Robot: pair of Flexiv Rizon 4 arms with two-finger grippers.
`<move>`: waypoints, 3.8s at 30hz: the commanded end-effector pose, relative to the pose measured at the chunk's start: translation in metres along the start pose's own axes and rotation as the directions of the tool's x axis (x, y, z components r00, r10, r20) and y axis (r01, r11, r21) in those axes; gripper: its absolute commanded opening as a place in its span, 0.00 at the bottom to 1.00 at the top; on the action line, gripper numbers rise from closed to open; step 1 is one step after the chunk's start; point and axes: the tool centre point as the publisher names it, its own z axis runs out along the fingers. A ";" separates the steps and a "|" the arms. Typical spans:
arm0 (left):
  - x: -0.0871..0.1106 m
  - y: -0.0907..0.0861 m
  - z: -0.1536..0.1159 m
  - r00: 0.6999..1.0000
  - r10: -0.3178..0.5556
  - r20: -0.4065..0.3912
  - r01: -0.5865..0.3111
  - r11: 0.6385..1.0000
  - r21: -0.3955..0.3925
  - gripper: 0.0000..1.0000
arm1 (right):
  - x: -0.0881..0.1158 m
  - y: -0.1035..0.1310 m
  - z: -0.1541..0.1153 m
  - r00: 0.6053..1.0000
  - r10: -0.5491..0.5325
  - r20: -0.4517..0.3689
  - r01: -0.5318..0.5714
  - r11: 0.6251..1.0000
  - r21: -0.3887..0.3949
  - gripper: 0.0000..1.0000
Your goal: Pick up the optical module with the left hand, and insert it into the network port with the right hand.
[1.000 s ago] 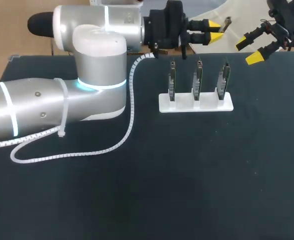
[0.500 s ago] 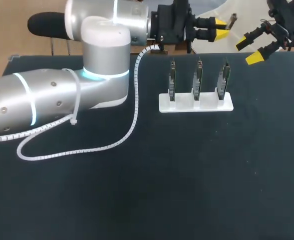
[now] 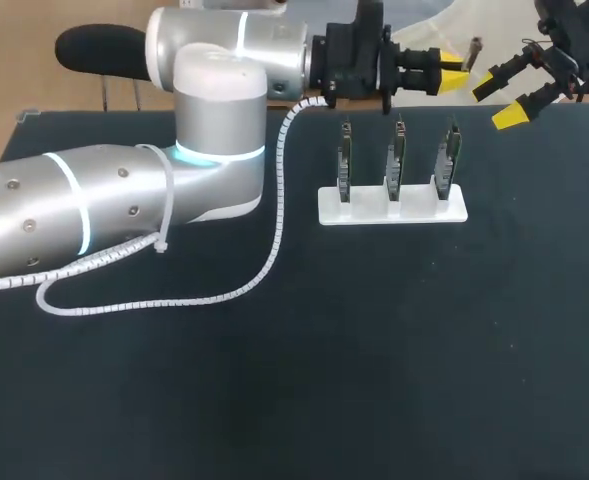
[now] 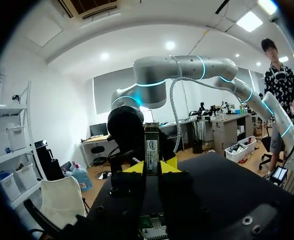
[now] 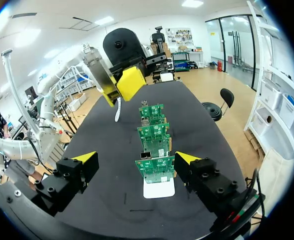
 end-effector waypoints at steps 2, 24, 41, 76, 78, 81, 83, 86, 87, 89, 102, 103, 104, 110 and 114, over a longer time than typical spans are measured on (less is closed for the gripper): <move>0.006 0.005 0.003 1.000 -0.007 -0.005 0.007 1.000 -0.006 0.00 | 0.000 0.001 0.000 1.000 0.000 0.000 0.000 1.000 0.003 1.00; 0.028 0.006 0.021 0.995 -0.100 -0.009 0.101 0.995 0.027 0.00 | 0.000 0.001 0.000 1.000 0.000 0.000 0.000 1.000 0.003 1.00; 0.038 0.000 0.018 0.989 -0.149 -0.026 0.149 0.989 0.000 0.00 | 0.000 0.001 0.000 1.000 0.000 0.000 0.000 1.000 0.003 1.00; 0.044 -0.006 0.016 0.975 -0.197 -0.098 0.185 0.975 -0.121 0.00 | 0.000 0.001 0.000 1.000 0.000 0.000 0.000 1.000 0.003 1.00; 0.045 -0.007 0.016 0.975 -0.200 -0.094 0.188 0.974 -0.126 0.00 | 0.000 0.001 0.000 1.000 0.000 0.000 0.000 1.000 0.003 1.00; 0.045 -0.008 0.016 0.975 -0.203 -0.090 0.191 0.973 -0.132 0.00 | 0.000 0.001 0.000 1.000 0.000 0.000 0.000 1.000 0.003 1.00; 0.045 -0.008 0.016 0.975 -0.205 -0.084 0.193 0.972 -0.134 0.00 | 0.000 0.001 0.000 1.000 0.000 0.000 0.000 1.000 0.003 1.00; 0.047 -0.009 0.015 0.974 -0.209 -0.082 0.197 0.971 -0.138 0.00 | 0.000 0.001 0.000 1.000 0.000 0.000 0.000 1.000 0.003 1.00; 0.048 -0.009 0.015 0.973 -0.215 -0.078 0.203 0.969 -0.143 0.00 | 0.000 0.001 0.000 1.000 0.000 0.000 0.000 1.000 0.003 1.00; 0.048 -0.009 0.015 0.974 -0.212 -0.078 0.200 0.969 -0.142 0.00 | 0.000 0.001 0.000 1.000 0.000 0.000 0.000 1.000 0.003 1.00; 0.051 -0.008 0.016 0.980 -0.189 -0.059 0.182 0.978 -0.105 0.00 | 0.000 0.001 0.000 1.000 0.000 0.000 0.000 1.000 0.003 1.00; 0.051 -0.008 0.015 0.980 -0.189 -0.059 0.183 0.978 -0.104 0.00 | 0.000 0.001 0.000 1.000 0.000 0.000 0.000 1.000 0.003 1.00; 0.051 -0.008 0.015 0.980 -0.190 -0.058 0.184 0.978 -0.103 0.00 | 0.000 0.001 0.000 1.000 0.000 0.000 0.000 1.000 0.003 1.00; 0.053 -0.007 0.015 0.979 -0.195 -0.059 0.189 0.977 -0.095 0.00 | 0.000 0.001 0.000 1.000 0.000 0.000 0.000 1.000 0.003 1.00; 0.054 -0.007 0.016 0.980 -0.192 -0.060 0.187 0.979 -0.085 0.00 | 0.000 0.001 0.000 1.000 0.000 0.000 0.000 1.000 0.003 1.00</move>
